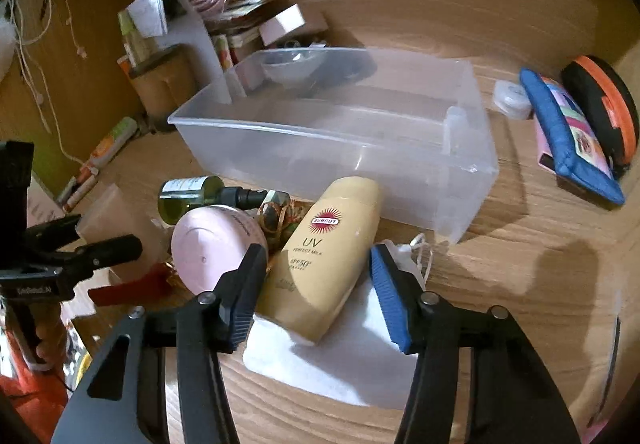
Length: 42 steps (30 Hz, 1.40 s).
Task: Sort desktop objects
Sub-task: 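Grasp the pink cylinder container with the left tool while the right grasps the cream tube, then lift the pink cylinder container with the left tool toward the clear box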
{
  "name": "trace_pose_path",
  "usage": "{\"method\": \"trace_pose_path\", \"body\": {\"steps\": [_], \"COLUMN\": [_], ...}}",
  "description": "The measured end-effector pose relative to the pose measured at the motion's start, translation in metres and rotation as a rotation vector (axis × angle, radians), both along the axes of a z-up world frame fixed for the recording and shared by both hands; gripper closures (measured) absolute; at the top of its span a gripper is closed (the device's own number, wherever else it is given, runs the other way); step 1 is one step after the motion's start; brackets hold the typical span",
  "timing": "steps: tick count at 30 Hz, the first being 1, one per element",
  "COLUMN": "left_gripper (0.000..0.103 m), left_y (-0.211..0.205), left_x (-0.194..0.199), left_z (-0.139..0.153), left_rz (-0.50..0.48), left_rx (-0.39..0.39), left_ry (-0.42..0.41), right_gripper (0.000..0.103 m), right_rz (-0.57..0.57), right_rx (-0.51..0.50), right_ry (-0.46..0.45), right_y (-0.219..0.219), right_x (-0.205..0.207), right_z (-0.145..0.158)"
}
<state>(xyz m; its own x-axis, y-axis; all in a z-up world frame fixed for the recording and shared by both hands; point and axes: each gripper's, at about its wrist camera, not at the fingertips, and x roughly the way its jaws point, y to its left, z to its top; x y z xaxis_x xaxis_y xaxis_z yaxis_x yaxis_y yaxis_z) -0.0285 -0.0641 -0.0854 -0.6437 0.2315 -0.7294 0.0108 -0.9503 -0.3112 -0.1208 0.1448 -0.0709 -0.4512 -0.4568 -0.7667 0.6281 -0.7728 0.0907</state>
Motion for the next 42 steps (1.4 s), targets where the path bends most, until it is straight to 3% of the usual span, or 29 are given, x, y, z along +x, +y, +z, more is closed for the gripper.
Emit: {"method": "trace_pose_path", "body": {"steps": [10, 15, 20, 28, 42], "left_gripper": [0.045, 0.045, 0.046, 0.047, 0.047], "left_y": [0.011, 0.010, 0.007, 0.004, 0.000], "left_x": [-0.005, -0.004, -0.002, -0.002, -0.003], "left_z": [0.000, 0.002, 0.010, 0.015, 0.059], "left_rz": [-0.002, 0.002, 0.016, 0.030, 0.049], "left_rx": [-0.050, -0.055, -0.074, -0.071, -0.111], "left_ry": [0.010, 0.014, 0.040, 0.050, 0.145], "right_gripper": [0.054, 0.076, 0.078, 0.078, 0.078], "right_rz": [0.057, 0.081, 0.081, 0.030, -0.013], "right_rx": [0.119, 0.127, 0.153, 0.082, -0.037], "right_ry": [0.033, 0.036, 0.118, 0.159, 0.212], "right_y": [-0.025, -0.028, -0.030, -0.011, 0.015], "right_x": [-0.008, -0.006, 0.006, 0.012, 0.023], "right_z": [-0.015, -0.012, -0.002, 0.026, 0.063]}}
